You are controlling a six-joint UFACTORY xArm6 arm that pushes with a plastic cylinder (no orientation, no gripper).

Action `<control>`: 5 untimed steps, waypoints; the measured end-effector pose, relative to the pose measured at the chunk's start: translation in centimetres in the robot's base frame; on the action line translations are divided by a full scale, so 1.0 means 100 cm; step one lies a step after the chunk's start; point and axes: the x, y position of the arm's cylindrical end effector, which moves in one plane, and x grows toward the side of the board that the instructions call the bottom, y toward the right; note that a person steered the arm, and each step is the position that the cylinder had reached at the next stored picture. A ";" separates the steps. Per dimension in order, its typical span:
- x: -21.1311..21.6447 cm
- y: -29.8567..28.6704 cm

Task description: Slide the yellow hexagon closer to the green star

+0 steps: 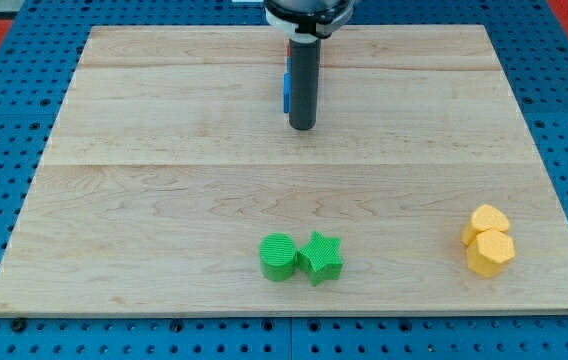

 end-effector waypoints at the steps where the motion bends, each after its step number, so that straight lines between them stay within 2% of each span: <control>1: 0.002 0.000; 2: 0.002 0.000; 3: 0.043 0.027; 4: 0.091 0.095; 5: 0.098 0.192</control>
